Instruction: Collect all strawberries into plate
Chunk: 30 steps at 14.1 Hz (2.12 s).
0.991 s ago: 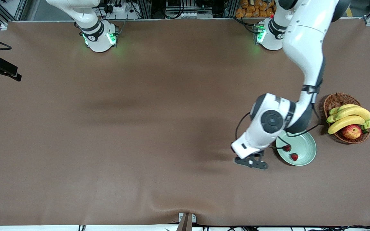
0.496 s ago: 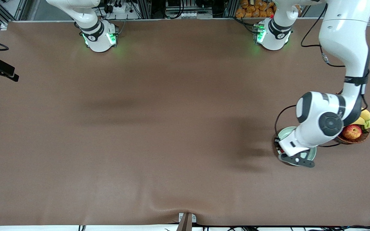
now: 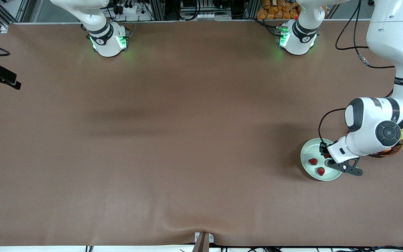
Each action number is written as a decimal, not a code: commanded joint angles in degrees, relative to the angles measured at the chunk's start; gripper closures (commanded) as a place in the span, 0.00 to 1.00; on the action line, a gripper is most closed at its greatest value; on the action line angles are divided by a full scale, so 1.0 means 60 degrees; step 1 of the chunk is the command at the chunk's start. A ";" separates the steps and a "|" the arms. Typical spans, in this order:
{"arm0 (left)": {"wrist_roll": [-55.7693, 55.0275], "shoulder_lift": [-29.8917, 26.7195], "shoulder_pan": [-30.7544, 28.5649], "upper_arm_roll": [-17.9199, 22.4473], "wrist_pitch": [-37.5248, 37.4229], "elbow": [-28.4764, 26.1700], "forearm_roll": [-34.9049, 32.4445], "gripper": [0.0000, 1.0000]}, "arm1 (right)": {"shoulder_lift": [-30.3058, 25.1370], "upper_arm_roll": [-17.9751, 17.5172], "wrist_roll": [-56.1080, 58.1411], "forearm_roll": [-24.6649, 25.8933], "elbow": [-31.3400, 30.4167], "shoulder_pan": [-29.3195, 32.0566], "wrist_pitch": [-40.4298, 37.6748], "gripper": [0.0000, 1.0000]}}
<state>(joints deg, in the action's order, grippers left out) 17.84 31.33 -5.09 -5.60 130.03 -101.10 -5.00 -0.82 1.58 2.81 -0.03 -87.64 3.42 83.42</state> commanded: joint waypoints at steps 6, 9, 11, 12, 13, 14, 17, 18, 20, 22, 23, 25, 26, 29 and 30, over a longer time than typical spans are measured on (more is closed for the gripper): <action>0.0703 0.0741 -0.0310 -0.0135 0.0828 -0.0026 -0.0251 0.01 | 0.0019 -0.0101 -0.0028 -0.0069 0.0135 -0.0058 -0.0089 0.00; 0.0571 0.0639 -0.0178 -0.0165 0.0828 0.0281 -0.0207 0.00 | 0.0019 -0.0101 -0.0028 -0.0069 0.0135 -0.0058 -0.0104 0.00; 0.0673 0.0624 -0.0149 -0.0267 0.0784 0.0676 -0.0207 0.00 | 0.0019 -0.0101 -0.0028 -0.0069 0.0135 -0.0058 -0.0104 0.00; 0.0659 0.0595 -0.0120 -0.0282 0.0740 0.0895 -0.0207 0.00 | 0.0019 -0.0101 -0.0028 -0.0083 0.0135 -0.0058 -0.0104 0.00; 0.0659 0.0493 -0.0119 -0.0325 0.0696 0.1042 -0.0193 0.00 | 0.0019 -0.0101 -0.0028 -0.0084 0.0135 -0.0058 -0.0104 0.00; 0.0659 0.0332 -0.0163 -0.0369 0.0696 0.1116 -0.0178 0.00 | 0.0019 -0.0101 -0.0028 -0.0084 0.0135 -0.0058 -0.0104 0.00; 0.0673 0.0054 -0.0207 -0.0384 0.0667 0.1540 -0.0163 0.00 | 0.0019 -0.0087 -0.0028 -0.0069 0.0135 -0.0043 -0.0104 0.00; 0.0673 -0.0049 -0.0207 -0.0384 0.0550 0.1585 -0.0163 0.00 | 0.0019 -0.0101 -0.0028 -0.0069 0.0120 -0.0043 -0.0104 0.00; 0.0601 -0.0356 -0.0193 -0.0414 0.0171 0.1586 -0.0119 0.00 | 0.0019 -0.0087 -0.0028 -0.0069 0.0120 -0.0043 -0.0104 0.00; 0.0513 -0.0867 -0.0178 -0.0589 -0.0181 0.1600 0.0099 0.00 | 0.0019 -0.0087 -0.0028 -0.0069 0.0120 -0.0043 -0.0104 0.00; 0.0440 -0.1218 -0.0120 -0.0604 -0.0647 0.1586 0.0144 0.00 | 0.0019 -0.0087 -0.0043 -0.0069 0.0120 -0.0043 -0.0104 0.00; 0.0090 -0.1922 0.0128 -0.0546 -0.1702 0.1571 0.0159 0.00 | 0.0034 -0.0087 -0.0043 -0.0069 0.0120 -0.0043 -0.0089 0.00; -0.0057 -0.2230 0.0376 -0.0430 -0.2069 0.1585 0.0188 0.00 | 0.0034 -0.0101 -0.0043 -0.0069 0.0120 -0.0043 -0.0089 0.00; -0.0409 -0.2978 0.1110 0.0142 -0.3051 0.1571 0.0218 0.00 | 0.0034 -0.0101 -0.0043 -0.0069 0.0120 -0.0058 -0.0089 0.00; -0.0541 -0.3226 0.1242 0.0230 -0.3286 0.1556 0.0218 0.00 | 0.0034 -0.0087 -0.0043 -0.0069 0.0120 -0.0058 -0.0089 0.00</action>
<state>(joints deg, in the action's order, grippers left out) 15.91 15.22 0.34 -6.27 112.91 -90.31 -4.62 -0.82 1.08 2.81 -0.03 -87.61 3.14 83.37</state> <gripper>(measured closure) 0.000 0.000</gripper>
